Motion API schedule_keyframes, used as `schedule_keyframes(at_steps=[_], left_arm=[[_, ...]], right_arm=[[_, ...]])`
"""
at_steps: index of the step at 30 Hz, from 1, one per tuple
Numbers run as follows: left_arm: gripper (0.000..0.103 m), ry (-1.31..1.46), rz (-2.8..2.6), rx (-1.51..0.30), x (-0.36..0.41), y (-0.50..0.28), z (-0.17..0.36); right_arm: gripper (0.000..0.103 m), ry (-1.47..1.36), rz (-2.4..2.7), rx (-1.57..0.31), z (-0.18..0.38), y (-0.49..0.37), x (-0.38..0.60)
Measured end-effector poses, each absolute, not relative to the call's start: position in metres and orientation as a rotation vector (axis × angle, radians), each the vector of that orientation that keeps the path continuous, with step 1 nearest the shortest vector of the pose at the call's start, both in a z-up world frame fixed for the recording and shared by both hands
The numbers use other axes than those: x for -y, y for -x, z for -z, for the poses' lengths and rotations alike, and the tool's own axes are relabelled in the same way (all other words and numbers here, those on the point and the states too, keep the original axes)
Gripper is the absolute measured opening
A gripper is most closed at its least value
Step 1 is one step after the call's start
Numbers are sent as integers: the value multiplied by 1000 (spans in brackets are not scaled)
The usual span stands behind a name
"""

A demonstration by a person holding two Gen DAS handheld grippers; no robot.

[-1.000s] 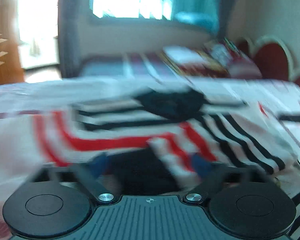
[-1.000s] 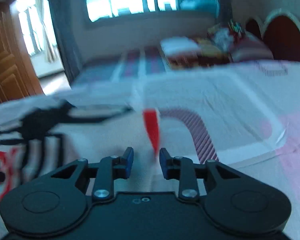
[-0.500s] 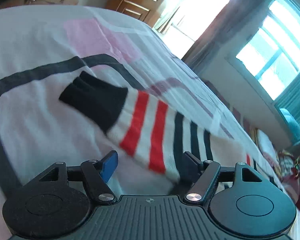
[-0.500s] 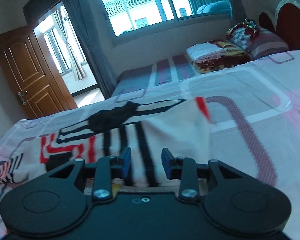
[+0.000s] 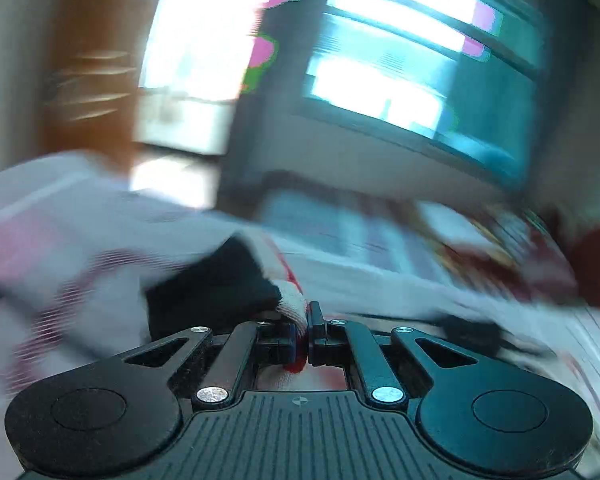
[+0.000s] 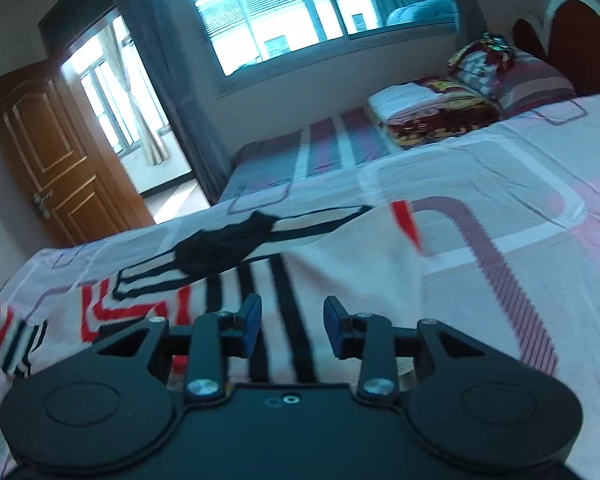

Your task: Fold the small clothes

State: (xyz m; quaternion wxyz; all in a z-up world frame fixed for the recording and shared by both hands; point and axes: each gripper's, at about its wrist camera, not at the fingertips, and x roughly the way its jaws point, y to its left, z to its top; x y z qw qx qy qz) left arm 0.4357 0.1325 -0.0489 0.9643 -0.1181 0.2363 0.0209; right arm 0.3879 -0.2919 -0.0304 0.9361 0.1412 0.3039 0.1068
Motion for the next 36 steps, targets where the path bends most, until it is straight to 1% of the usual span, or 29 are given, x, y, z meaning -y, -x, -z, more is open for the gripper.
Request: schedule_keyframes(at_steps=[4, 6, 8, 9, 10, 11, 12, 13, 14, 17, 20, 21, 24, 26, 29, 31, 32, 33, 34, 36], left_arm=[[5, 108, 166, -554, -12, -485, 65], [5, 45, 265, -637, 46, -507, 89], [7, -29, 329, -767, 96, -520, 120], [16, -111, 308, -763, 118, -520, 134], [23, -169, 292, -714, 129, -514, 135], [41, -194, 301, -715, 136, -510, 131], [63, -174, 318, -704, 134, -505, 124], [68, -133, 312, -666, 125, -496, 115], [68, -101, 284, -633, 112, -485, 105], [68, 5, 172, -617, 51, -457, 92], [68, 9, 5, -632, -8, -425, 103], [68, 17, -24, -664, -26, -421, 110], [68, 30, -53, -745, -54, -417, 132], [68, 36, -54, -769, -61, -421, 142], [68, 43, -67, -767, -65, -433, 150], [68, 54, -102, -751, -67, -441, 146], [68, 69, -107, -744, -70, -443, 144], [68, 84, -108, -744, -79, -445, 148], [68, 93, -105, -741, -82, -444, 148], [68, 87, -94, -758, -87, -440, 152]], right_arm=[[35, -330, -178, -615, 32, -390, 307], [35, -346, -164, -605, 30, -387, 315], [36, -369, -145, -601, 28, -385, 324], [37, -386, -136, -605, 28, -385, 329], [39, -401, -132, -615, 29, -386, 333], [44, -409, -129, -626, 30, -387, 336], [54, -415, -128, -634, 31, -388, 338], [58, -423, -138, -639, 31, -388, 338], [62, -428, -153, -638, 32, -388, 336], [60, -427, -210, -638, 32, -393, 320], [59, -460, -322, -670, 38, -407, 288], [59, -442, -338, -673, 40, -411, 274], [59, -193, -369, -636, 39, -416, 214], [58, -13, -410, -623, 41, -416, 176], [58, 340, -394, -580, 51, -418, 121], [52, 547, -366, -541, 63, -420, 96], [35, 614, -362, -525, 68, -422, 88], [7, 649, -367, -519, 71, -424, 87], [5, 637, -366, -518, 70, -425, 90], [5, 502, -314, -517, 58, -426, 110]])
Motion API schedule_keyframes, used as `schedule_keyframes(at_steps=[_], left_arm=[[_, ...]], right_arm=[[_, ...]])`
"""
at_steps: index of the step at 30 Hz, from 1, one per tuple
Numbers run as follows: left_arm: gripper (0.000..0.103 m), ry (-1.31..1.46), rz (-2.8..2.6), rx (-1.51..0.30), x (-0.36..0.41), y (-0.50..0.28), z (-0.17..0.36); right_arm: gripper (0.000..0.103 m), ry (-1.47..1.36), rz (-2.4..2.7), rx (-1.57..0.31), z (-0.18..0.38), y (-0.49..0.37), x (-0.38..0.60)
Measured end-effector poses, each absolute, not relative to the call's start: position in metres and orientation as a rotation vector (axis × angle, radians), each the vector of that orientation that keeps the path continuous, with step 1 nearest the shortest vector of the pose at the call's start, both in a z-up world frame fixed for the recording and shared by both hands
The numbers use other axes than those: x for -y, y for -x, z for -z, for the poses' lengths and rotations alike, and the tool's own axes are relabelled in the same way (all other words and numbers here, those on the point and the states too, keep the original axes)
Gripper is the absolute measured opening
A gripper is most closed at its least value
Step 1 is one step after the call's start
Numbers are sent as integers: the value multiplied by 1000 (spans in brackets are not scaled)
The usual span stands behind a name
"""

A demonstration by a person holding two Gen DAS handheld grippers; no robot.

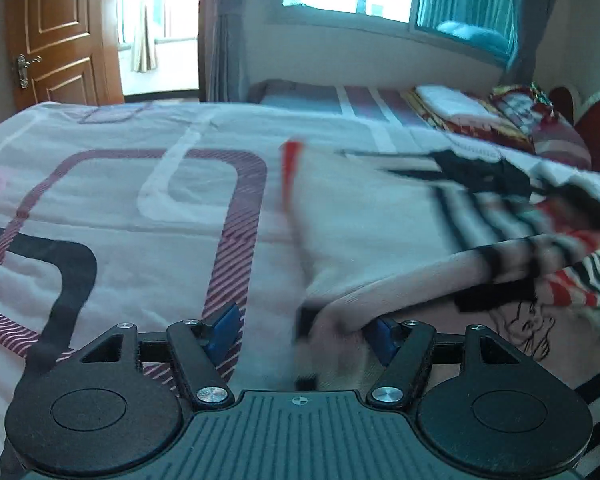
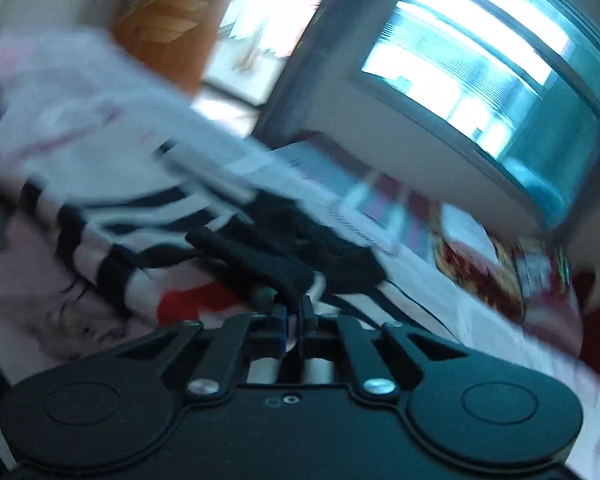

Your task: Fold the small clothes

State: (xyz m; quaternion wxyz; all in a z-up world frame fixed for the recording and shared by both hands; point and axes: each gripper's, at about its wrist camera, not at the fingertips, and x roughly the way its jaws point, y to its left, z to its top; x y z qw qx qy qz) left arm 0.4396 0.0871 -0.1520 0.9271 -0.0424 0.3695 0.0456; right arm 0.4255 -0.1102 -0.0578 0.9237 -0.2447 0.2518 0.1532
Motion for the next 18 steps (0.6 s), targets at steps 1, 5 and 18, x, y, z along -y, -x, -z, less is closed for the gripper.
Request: schedule_keyframes(at_steps=[1, 5, 18], left_arm=[[68, 83, -91, -761, -88, -439, 154], [68, 90, -94, -758, -90, -437, 151], [68, 189, -139, -683, -99, -436, 143]], right_arm=[[6, 407, -286, -524, 51, -423, 125], [17, -24, -242, -707, 63, -427, 191], [7, -301, -221, -702, 61, -446, 245]])
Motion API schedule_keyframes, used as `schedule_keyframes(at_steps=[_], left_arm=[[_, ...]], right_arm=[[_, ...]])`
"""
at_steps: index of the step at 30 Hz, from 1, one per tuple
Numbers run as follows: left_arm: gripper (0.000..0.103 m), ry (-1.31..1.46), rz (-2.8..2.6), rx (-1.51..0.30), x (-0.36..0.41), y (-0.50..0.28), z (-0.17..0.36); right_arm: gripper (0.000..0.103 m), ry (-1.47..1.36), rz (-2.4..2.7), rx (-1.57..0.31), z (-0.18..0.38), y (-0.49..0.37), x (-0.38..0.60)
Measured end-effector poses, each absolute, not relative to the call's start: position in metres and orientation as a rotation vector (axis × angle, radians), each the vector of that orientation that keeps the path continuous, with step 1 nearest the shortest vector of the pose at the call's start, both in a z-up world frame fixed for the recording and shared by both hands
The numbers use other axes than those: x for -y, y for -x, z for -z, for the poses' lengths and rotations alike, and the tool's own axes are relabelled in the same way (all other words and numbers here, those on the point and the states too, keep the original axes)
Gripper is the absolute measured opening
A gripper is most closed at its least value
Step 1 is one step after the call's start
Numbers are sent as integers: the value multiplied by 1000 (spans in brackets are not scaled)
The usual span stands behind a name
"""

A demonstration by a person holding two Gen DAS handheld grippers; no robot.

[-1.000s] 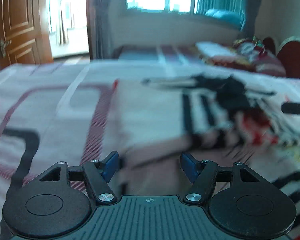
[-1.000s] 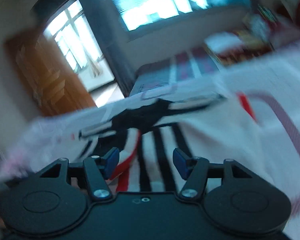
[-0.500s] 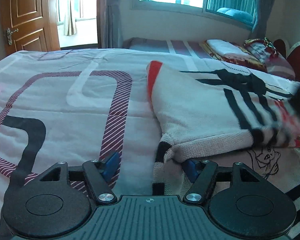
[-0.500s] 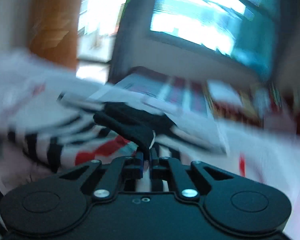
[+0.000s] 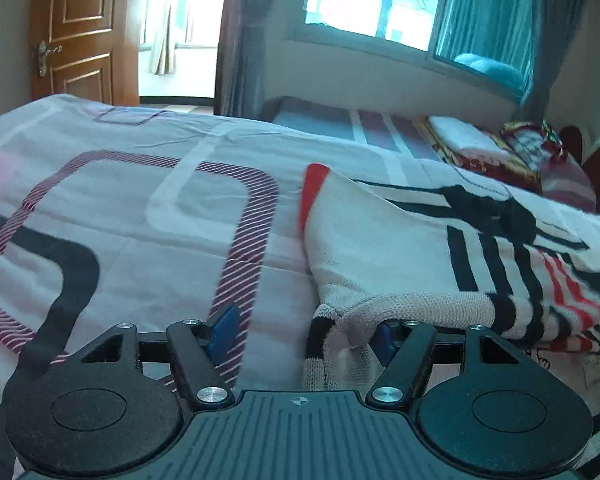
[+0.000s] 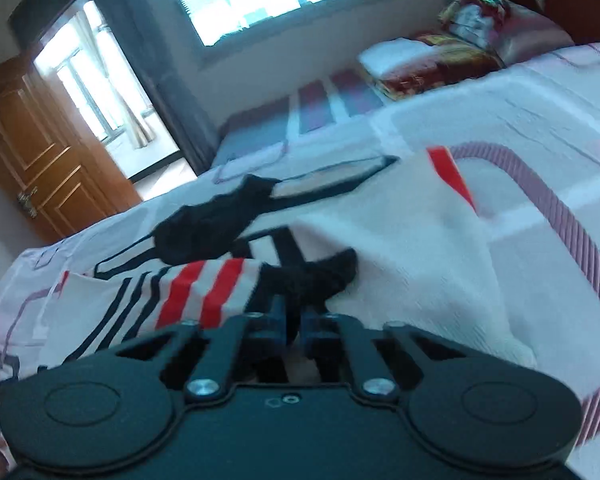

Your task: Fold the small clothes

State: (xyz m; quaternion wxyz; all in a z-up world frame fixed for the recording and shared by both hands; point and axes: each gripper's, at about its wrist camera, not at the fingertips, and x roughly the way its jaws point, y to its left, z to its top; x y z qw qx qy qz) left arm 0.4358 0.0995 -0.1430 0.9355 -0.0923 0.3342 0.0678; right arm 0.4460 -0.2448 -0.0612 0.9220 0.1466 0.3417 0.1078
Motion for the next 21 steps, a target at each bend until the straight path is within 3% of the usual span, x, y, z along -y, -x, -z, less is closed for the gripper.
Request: schedule_keyframes(at_steps=[5, 9, 17, 21], left_arm=[[68, 254, -125, -710, -110, -436, 158], [68, 251, -126, -722, -108, -438, 159], [68, 210, -131, -729, -103, -441, 158], [68, 209, -124, -717, -105, -439, 153]], right_arm=[[7, -247, -314, -509, 34, -422, 235], [7, -230, -246, -766, 82, -441, 239], [10, -260, -253, -742, 84, -432, 245], [7, -234, -255, -709, 73, -425, 243]])
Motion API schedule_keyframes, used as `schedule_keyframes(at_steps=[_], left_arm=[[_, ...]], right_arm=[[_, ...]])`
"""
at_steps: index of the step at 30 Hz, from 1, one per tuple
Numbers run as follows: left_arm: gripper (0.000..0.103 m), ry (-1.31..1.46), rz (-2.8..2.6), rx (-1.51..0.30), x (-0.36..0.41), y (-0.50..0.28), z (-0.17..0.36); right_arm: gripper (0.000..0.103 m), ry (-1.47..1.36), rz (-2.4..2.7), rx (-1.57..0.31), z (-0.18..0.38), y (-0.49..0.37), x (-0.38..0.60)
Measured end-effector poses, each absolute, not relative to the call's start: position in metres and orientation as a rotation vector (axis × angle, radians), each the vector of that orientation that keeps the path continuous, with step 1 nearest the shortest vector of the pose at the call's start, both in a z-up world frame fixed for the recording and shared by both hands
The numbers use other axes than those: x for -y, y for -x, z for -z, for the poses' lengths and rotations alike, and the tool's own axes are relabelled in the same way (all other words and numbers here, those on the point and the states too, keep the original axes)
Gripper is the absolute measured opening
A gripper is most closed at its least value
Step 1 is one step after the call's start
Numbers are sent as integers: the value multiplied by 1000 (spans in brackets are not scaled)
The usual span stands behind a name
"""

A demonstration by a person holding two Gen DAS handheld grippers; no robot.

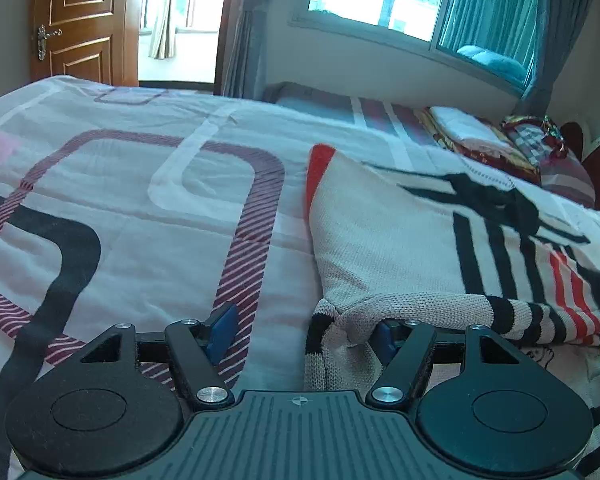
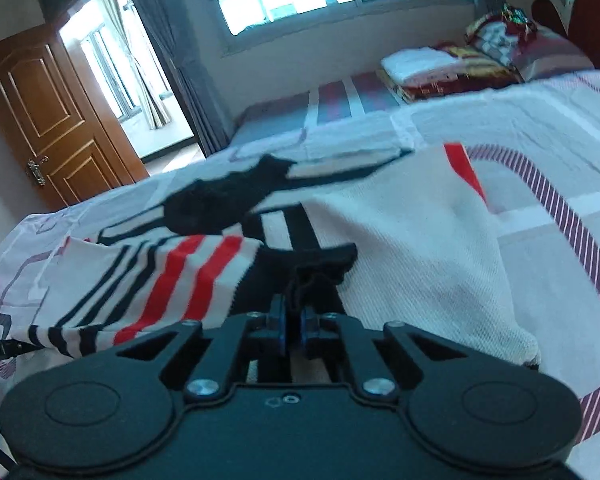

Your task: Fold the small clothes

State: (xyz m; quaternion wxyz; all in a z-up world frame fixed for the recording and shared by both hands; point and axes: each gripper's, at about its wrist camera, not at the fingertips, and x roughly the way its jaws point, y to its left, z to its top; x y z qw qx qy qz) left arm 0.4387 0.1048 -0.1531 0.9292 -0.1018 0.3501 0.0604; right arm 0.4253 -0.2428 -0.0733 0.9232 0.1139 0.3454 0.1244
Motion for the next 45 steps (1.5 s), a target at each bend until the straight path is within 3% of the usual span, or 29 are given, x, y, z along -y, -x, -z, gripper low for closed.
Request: schedule_keyframes(at_steps=[5, 9, 10, 12, 16, 22, 26, 30, 34, 35, 38, 41, 45], left_arm=[[68, 214, -118, -723, -107, -440, 159], [68, 169, -94, -742, -105, -438, 158], [68, 148, -75, -755, -105, -436, 156], [68, 115, -44, -762, -111, -421, 149], [68, 168, -28, -624, -126, -399, 116], [68, 132, 133, -580, -95, -478, 100], [68, 100, 155, -667, -81, -529, 119], [68, 57, 135, -753, -73, -542, 145], [68, 12, 126, -725, -65, -536, 150], [68, 17, 124, -723, -65, -536, 150], [68, 18, 120, -715, -66, -535, 151], [68, 10, 113, -714, -64, -534, 151], [68, 9, 115, -716, -65, -534, 151]], right_arm=[[7, -218, -294, -539, 46, -404, 240], [10, -175, -257, -778, 84, -428, 235], [11, -186, -258, -741, 84, -424, 238], [25, -193, -244, -743, 80, -422, 240], [31, -242, -230, -658, 64, -412, 251], [32, -270, -192, -635, 60, -441, 264], [52, -270, -200, -706, 72, -461, 263], [51, -273, -190, -698, 77, -461, 264], [51, -353, -202, -709, 83, -461, 274], [49, -330, -216, -713, 84, -462, 271], [29, -211, -227, -714, 83, -462, 256], [21, -161, -224, -707, 81, -460, 249], [20, -137, -216, -697, 78, -456, 246]])
